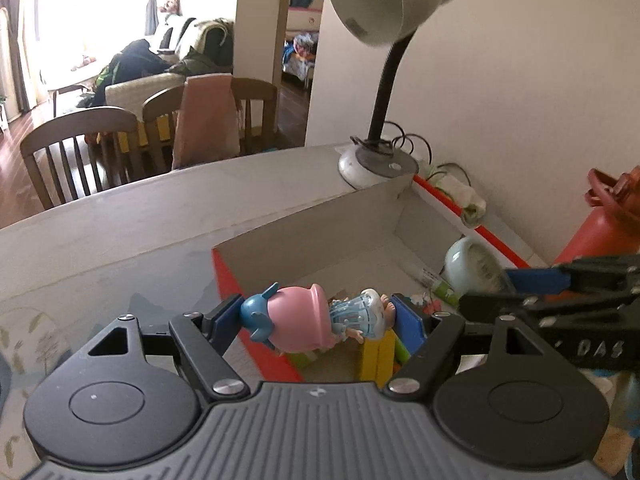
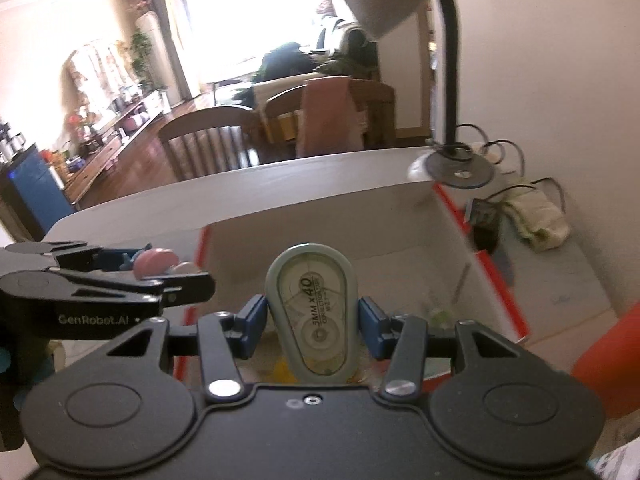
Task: Organize rigid objects
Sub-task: 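Carry the figure keychain and correction tape over the red shoebox with both tools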
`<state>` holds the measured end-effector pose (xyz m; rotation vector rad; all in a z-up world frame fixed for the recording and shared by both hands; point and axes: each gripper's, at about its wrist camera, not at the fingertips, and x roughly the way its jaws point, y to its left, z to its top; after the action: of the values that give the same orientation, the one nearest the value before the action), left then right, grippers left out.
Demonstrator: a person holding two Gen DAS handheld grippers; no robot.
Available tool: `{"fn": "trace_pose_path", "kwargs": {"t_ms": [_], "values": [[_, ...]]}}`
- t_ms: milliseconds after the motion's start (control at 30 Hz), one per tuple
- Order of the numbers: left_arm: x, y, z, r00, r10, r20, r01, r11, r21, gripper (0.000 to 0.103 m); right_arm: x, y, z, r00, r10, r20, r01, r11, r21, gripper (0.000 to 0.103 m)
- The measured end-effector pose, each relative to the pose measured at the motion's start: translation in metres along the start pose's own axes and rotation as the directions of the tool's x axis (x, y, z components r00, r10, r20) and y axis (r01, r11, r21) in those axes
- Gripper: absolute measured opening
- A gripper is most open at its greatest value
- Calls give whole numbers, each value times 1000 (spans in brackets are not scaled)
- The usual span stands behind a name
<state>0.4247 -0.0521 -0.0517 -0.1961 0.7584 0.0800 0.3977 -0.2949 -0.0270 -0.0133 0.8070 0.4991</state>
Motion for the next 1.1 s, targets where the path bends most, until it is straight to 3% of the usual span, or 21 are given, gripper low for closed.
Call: {"fn": "trace_pose_path", "kwargs": {"t_ms": [333,467,667,1100], "values": [[58,-22,28,997,17,-70,-14,999,50,79,31,-26,3,997,-52,-55,51,999,-14,49],[85,-26,40,994,-16,-105,19,999,26,79,44,-26,-1,996,-65,-69,62,997,-47,49],[123,-36,46,986,22,-165,-15,999,46,79,62,-29,-7,993,-69,-91,66,997,-32,49],[179,-39,38,941,41,-335,-27,999,47,79,90,-36,-23,977,-107,-182,99,994,-53,49]]}}
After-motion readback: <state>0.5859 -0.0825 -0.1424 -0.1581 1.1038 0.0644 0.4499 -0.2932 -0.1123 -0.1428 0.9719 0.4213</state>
